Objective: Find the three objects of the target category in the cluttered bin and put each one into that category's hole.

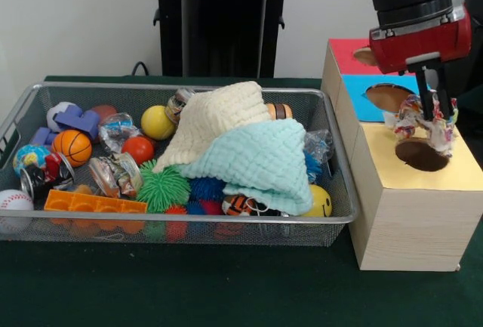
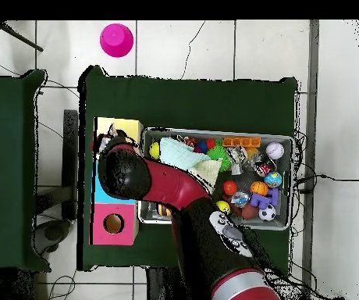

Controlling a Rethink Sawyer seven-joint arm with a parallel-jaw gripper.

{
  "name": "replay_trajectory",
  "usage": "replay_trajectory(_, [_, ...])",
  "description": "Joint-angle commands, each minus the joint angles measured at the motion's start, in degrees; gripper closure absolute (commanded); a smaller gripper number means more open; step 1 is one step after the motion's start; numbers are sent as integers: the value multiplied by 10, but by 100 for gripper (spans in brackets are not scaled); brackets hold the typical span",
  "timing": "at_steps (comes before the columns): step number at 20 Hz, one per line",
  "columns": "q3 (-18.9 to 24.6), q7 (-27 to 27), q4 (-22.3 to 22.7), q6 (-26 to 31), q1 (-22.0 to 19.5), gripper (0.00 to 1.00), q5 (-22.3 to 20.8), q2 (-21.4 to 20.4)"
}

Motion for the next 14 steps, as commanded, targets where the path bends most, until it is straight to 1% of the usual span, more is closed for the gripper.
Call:
replay_trajectory(1, [28, 125, 30, -42, -29, 100, -7, 28])
replay_trajectory(5, [22, 109, 16, -45, -27, 100, -18, 27])
replay_trajectory(8, [-9, 82, -14, -50, -4, 100, -34, 19])
replay_trajectory(11, [-22, 81, -27, -33, 5, 100, -28, 9])
replay_trajectory(14, [-24, 87, -33, -20, 8, 100, -18, 0])
